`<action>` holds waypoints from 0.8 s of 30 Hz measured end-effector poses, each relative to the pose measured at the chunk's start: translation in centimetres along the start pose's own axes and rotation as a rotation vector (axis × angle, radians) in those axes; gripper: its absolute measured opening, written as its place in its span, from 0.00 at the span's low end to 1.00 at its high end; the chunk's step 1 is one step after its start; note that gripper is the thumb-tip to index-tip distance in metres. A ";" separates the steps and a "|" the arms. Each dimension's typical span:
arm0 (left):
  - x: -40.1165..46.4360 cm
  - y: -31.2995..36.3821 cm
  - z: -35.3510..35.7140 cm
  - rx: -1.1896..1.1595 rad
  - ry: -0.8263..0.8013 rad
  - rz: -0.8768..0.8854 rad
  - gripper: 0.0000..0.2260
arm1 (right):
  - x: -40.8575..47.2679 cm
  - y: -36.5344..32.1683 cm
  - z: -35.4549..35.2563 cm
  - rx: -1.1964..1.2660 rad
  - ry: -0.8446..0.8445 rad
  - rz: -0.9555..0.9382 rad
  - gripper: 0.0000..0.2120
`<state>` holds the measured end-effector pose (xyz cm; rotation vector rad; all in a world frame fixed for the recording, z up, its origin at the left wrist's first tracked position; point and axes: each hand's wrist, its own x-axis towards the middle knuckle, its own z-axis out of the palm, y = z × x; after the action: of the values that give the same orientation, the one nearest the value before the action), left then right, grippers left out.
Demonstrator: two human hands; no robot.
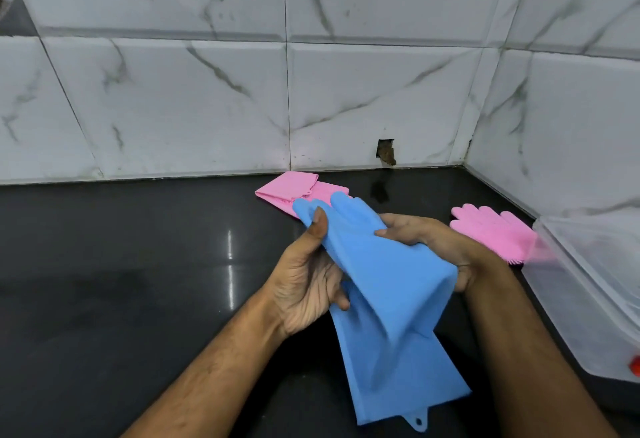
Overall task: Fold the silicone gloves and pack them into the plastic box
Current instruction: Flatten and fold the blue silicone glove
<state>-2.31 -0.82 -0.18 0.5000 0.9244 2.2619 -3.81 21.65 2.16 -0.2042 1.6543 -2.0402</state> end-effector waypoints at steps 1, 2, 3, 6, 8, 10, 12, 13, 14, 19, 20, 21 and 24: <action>0.0 -0.2 0.1 -0.027 -0.048 -0.015 0.35 | -0.4 0.2 -0.6 0.046 -0.036 -0.026 0.19; 0.0 -0.3 0.1 -0.018 -0.087 -0.033 0.35 | -0.7 0.2 -1.2 0.089 -0.050 -0.047 0.19; -0.1 -0.5 0.1 0.017 -0.098 -0.051 0.37 | -0.7 0.3 -1.5 0.131 -0.051 -0.064 0.19; 0.2 -1.1 -0.4 0.094 -0.053 -0.083 0.42 | -0.6 0.9 -1.7 0.225 -0.050 -0.113 0.15; 0.3 -1.2 -0.8 0.110 -0.005 -0.071 0.40 | -0.4 1.5 -1.3 0.199 -0.042 -0.123 0.11; 0.4 -1.3 -1.0 0.179 0.082 -0.051 0.34 | -0.3 2.1 -1.0 0.190 0.015 -0.101 0.15; 0.5 -1.4 -1.3 0.296 0.216 -0.027 0.26 | -0.5 2.1 -0.8 0.169 0.053 -0.039 0.21; 0.4 -1.5 -1.4 0.348 0.293 -0.016 0.23 | -0.7 2.1 -0.6 0.147 0.035 -0.018 0.22; 0.4 -1.6 -1.6 0.391 0.358 -0.015 0.19 | -1.0 2.0 -0.5 0.110 0.017 -0.002 0.23; 0.7 -0.7 -2.3 0.398 0.479 -0.105 0.12 | -2.2 1.6 0.3 0.149 -0.107 0.039 0.24; 0.7 -0.2 -2.5 0.345 0.473 -0.134 0.13 | -2.4 1.4 0.5 0.161 -0.143 0.047 0.23; 0.7 0.2 -2.7 0.287 0.455 -0.162 0.15 | -2.4 1.3 0.6 0.134 -0.155 0.055 0.24; 0.5 0.8 -3.1 0.221 0.366 -0.214 0.20 | -2.4 1.1 0.4 0.078 -0.155 0.041 0.28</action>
<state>-4.66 -2.40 -1.68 0.0689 1.3515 2.1007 -1.26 22.28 1.63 -0.2912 1.4710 -2.0011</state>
